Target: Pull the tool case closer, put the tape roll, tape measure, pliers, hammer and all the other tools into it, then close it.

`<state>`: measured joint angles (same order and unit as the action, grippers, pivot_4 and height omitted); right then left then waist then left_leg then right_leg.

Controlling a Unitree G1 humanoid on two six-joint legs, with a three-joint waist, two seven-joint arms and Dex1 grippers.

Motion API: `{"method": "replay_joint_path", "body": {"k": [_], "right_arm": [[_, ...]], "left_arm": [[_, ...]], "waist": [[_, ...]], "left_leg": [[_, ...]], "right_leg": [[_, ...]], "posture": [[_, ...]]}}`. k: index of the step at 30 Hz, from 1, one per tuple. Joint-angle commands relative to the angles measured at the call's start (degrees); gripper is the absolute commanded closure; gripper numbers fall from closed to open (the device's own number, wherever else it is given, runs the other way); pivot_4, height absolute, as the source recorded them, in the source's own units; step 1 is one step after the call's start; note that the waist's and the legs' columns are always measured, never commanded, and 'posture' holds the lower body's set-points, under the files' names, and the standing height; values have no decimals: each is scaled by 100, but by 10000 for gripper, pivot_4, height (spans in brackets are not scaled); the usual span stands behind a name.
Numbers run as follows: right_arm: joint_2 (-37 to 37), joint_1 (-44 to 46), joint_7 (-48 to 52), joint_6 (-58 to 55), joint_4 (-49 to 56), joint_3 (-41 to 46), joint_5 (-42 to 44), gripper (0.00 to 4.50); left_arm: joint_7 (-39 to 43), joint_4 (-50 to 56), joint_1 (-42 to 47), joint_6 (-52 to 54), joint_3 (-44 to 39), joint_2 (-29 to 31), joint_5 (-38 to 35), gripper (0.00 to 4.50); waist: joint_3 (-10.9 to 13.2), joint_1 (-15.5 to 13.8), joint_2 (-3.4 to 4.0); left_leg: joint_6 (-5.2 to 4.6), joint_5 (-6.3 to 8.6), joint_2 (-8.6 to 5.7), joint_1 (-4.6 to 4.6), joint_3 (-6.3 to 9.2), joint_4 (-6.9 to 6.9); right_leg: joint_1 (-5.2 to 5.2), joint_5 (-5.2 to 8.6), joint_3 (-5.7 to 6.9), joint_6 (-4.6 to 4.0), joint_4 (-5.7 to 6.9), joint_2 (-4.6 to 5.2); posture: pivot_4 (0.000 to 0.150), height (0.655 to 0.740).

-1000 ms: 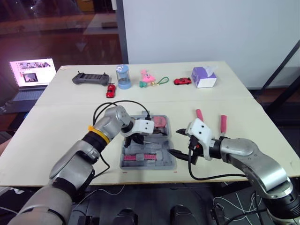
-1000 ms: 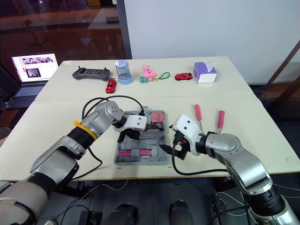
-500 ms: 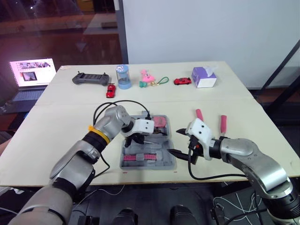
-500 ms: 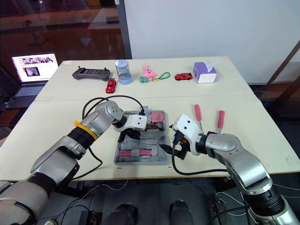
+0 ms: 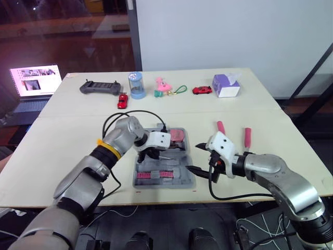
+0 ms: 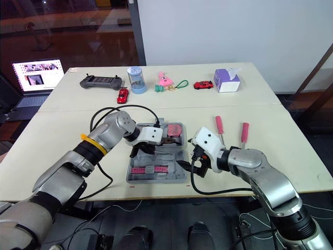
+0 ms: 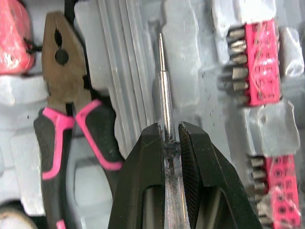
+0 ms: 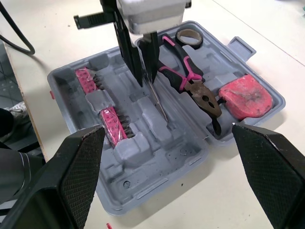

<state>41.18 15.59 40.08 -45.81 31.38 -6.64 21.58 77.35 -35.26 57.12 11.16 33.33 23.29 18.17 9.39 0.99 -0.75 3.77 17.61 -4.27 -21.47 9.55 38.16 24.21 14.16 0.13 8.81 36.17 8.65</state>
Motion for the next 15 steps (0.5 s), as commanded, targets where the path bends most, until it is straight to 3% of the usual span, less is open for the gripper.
{"method": "replay_joint_path", "body": {"k": [1, 15], "right_arm": [[-73, -19, -18, 26, 284, -4, 77, 0], [-131, -54, -83, -42, 364, -4, 69, 0]], "left_arm": [[123, 186, 166, 88, -40, 96, 68, 44865], [35, -64, 197, -1, 45, -64, 282, 44865]], "waist": [[0, -3, 0], [0, -14, 0]], "left_leg": [[0, 0, 0, 0, 0, 0], [0, 0, 0, 0, 0, 1]], "right_leg": [[0, 0, 0, 0, 0, 0], [0, 0, 0, 0, 1, 0]], "posture": [[1500, 7400], [1500, 7400]]}}
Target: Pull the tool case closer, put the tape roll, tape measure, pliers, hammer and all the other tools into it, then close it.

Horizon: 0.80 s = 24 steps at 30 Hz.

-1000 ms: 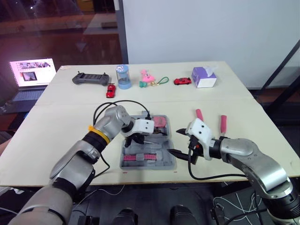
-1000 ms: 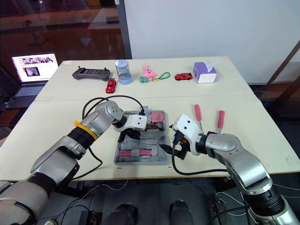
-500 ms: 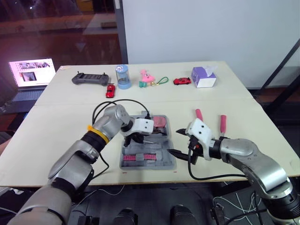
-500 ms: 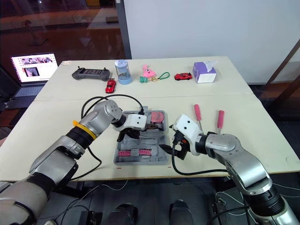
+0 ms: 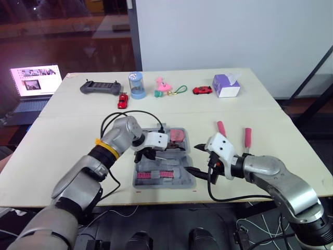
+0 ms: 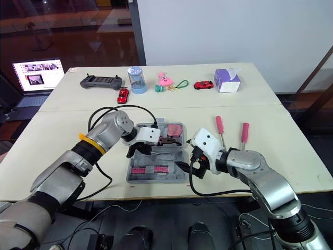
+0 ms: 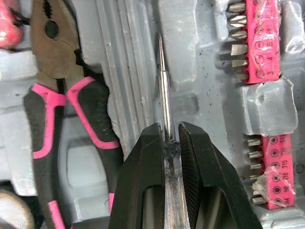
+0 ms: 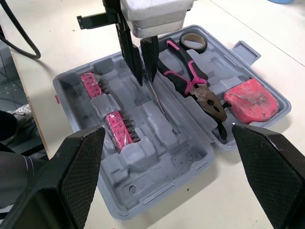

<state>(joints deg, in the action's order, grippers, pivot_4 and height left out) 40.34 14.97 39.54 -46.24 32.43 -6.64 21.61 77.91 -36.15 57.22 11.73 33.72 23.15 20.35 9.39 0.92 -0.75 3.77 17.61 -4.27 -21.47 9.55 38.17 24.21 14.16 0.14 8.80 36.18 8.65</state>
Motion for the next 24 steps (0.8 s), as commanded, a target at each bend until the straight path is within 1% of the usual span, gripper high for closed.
{"method": "replay_joint_path", "body": {"k": [1, 7, 18, 24], "right_arm": [[-48, 2, -31, -1, 260, -2, 66, 0], [-63, -18, -48, -21, 288, -6, 69, 0], [-62, -17, -32, -41, 276, 1, 60, 0], [-64, -15, -28, -41, 269, 9, 66, 0]], "left_arm": [[-25, 20, 199, -51, 7, -85, 67, 44865], [-158, -140, 240, -130, -29, -207, 73, 44865], [-152, 59, 191, -116, -181, -332, -124, 44865], [-194, 24, 171, -153, -180, -343, -109, 44865]], "waist": [[0, -12, 0], [0, -11, 0], [0, -16, 0], [0, 3, 0]], "left_leg": [[0, 0, 0, 0, 0, 0], [0, 0, 0, 0, 0, 2], [0, 0, -1, 0, 0, 4], [0, 0, 0, 0, 0, 4]], "right_leg": [[0, 0, 0, 0, 0, 0], [-1, 0, 0, 0, 2, 0], [-1, 0, 0, 0, 3, 1], [-1, 0, 0, 0, 3, 0]], "posture": [[1500, 7400], [1500, 7400], [1500, 7400], [1500, 7400]]}}
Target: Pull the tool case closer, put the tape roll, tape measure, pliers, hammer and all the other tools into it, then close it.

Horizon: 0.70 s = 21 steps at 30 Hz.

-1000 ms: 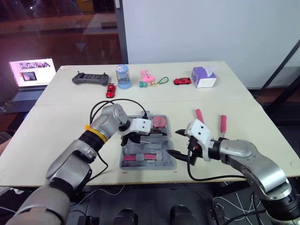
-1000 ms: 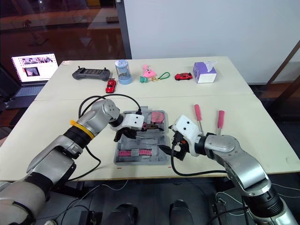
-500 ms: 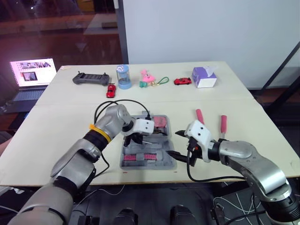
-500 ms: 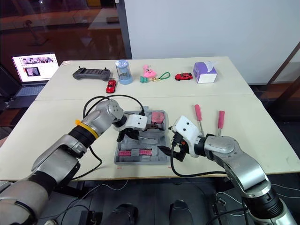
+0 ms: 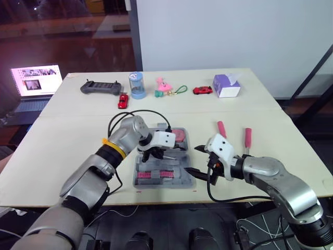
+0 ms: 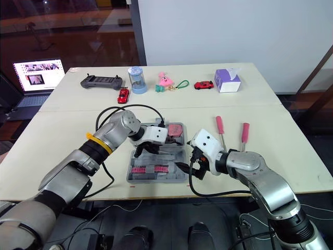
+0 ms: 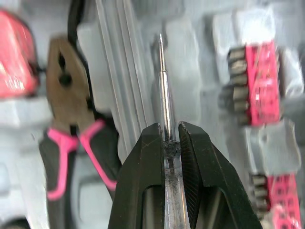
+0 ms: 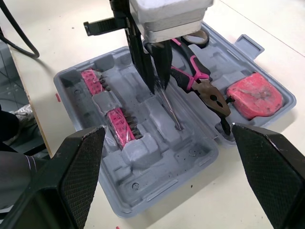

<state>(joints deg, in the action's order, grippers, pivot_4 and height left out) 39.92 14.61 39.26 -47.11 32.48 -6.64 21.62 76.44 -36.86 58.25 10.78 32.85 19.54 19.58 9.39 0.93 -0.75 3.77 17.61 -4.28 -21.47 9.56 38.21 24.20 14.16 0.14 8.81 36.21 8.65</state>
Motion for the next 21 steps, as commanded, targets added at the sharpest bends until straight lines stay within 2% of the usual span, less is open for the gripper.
{"method": "replay_joint_path", "body": {"k": [1, 21], "right_arm": [[-22, 20, -1, 45, 264, 9, 67, 0], [-9, -7, -2, 17, 313, 31, 88, 0]], "left_arm": [[-58, 83, 68, -70, -90, 18, -32, 44865], [-15, 116, -21, -28, -33, 121, 12, 44865]], "waist": [[0, 5, 0], [0, 2, 0]], "left_leg": [[0, 0, 0, 0, 0, 0], [0, 0, 0, 0, 0, 0]], "right_leg": [[0, 0, 0, 0, 0, 0], [0, 0, 0, 0, 0, 0]], "posture": [[1500, 7400], [1500, 7400]]}}
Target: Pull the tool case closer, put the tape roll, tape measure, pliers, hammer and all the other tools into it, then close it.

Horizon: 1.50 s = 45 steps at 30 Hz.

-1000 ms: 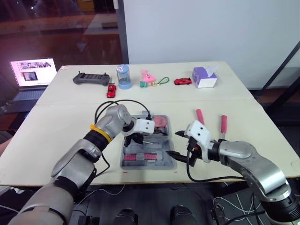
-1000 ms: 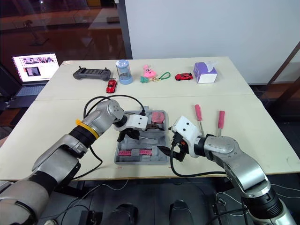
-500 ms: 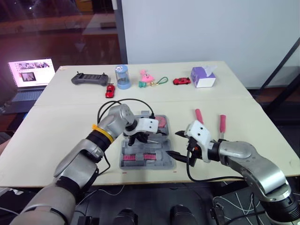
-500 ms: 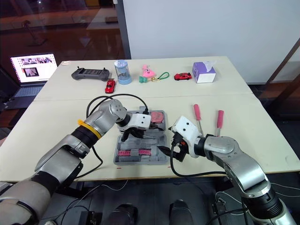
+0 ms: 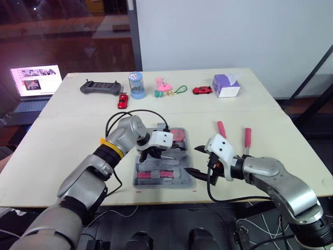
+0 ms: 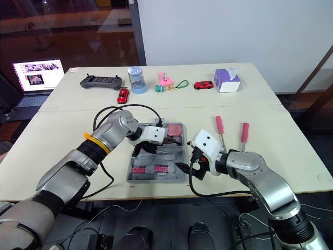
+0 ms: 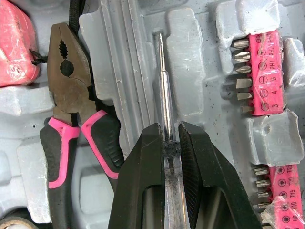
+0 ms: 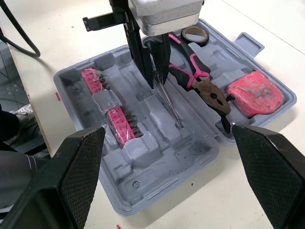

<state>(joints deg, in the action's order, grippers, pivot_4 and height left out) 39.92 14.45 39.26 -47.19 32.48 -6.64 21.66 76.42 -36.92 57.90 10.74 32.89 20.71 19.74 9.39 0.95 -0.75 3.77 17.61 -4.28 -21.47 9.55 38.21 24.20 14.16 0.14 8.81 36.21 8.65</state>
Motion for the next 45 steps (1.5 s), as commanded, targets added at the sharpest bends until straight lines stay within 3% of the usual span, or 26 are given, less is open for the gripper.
{"method": "replay_joint_path", "body": {"k": [1, 16, 23, 37, 40, 45], "right_arm": [[-6, 5, -2, 20, 318, 34, 86, 0], [-4, 3, 3, -1, 311, 36, 74, 0], [-25, 4, 1, 7, 298, 12, 70, 0], [-59, 23, 1, 29, 264, -16, 63, 0], [-61, 11, -14, 36, 275, -3, 54, 0], [-46, -42, -44, 16, 328, 48, 62, 0]], "left_arm": [[-8, 114, 16, -8, -26, 7, 9, 44865], [-25, 69, -13, -66, -19, 45, 34, 44865], [-3, 173, 11, -22, -83, 56, 11, 13746], [303, 1074, 101, 521, -559, 488, -454, 13746], [266, 916, 59, 666, -828, 564, -696, 21538], [331, 996, -278, 829, -1104, 679, -1102, 44629]], "waist": [[0, 1, 0], [0, -1, 0], [0, -22, 0], [0, 6, 0], [0, 9, 0], [-1, 16, 1]], "left_leg": [[0, 0, 0, 0, 0, 0], [0, 0, 0, 0, 0, 0], [0, -1, 0, 1, 0, 2], [0, -1, 0, 0, 1, 2], [0, -1, 0, 1, 1, 2], [0, -1, 0, 1, 1, 2]], "right_leg": [[0, 0, 0, 0, 0, 0], [0, 0, 0, 0, 0, 0], [-1, 0, 0, 0, 2, 0], [-1, 0, 0, 0, 2, 0], [-1, 0, 0, 0, 2, 0], [-1, 0, 0, 0, 2, 0]], "posture": [[1500, 7400], [1500, 7400], [1500, 7400], [1500, 7400], [1500, 7400], [1500, 7400]]}}
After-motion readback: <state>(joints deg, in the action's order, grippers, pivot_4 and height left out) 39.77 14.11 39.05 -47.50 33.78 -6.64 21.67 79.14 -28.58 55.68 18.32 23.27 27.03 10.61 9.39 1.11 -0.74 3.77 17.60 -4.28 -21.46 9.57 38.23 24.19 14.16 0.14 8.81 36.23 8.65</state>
